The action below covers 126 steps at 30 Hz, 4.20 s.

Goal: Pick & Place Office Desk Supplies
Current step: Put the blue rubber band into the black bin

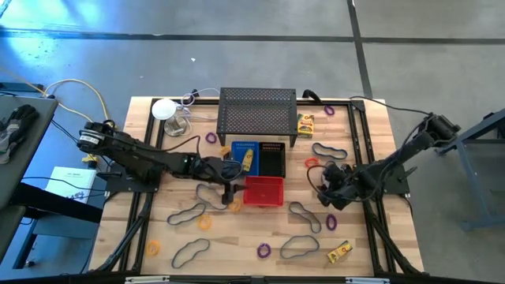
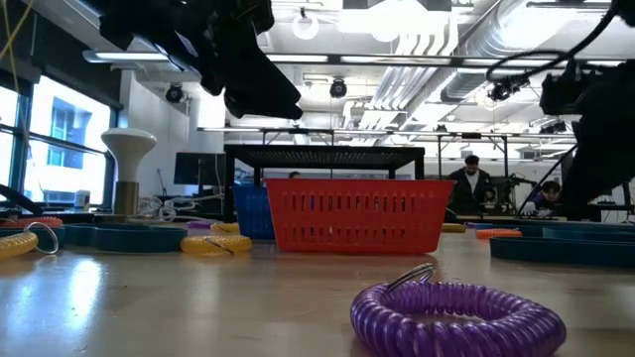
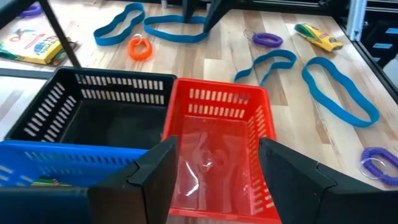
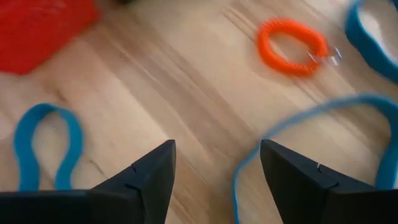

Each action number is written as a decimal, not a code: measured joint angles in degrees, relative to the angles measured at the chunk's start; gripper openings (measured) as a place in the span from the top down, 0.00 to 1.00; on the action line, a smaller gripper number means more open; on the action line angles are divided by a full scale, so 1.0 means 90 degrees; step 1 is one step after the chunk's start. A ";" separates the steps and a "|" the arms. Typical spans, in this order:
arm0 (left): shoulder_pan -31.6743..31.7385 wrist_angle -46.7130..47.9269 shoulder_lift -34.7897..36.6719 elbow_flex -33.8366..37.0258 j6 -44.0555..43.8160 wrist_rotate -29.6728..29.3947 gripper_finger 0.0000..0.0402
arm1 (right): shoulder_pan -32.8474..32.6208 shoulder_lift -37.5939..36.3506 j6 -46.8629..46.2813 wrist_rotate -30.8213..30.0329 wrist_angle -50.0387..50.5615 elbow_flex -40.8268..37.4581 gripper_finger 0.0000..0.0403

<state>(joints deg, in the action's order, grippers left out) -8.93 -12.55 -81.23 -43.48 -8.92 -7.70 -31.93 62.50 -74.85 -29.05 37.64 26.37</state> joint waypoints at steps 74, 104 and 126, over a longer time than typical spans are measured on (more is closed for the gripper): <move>0.0167 0.0841 0.0000 0.0000 0.0849 0.0000 0.46 | 0.0593 0.1445 -0.0350 0.0389 -0.0572 -0.0019 0.99; -0.0541 0.0126 0.0005 0.0000 0.0485 0.0024 0.46 | 0.0231 0.1438 0.6741 -0.1097 -0.4302 0.1984 0.99; -0.1095 0.0155 0.0005 0.0000 -0.0305 0.0029 0.46 | 0.2113 0.3021 0.7972 -0.1109 -0.6451 0.1979 0.99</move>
<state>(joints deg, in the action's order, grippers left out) -18.78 -11.16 -81.19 -43.48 -11.66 -7.44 -12.91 89.69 -3.10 -39.03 -20.42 44.18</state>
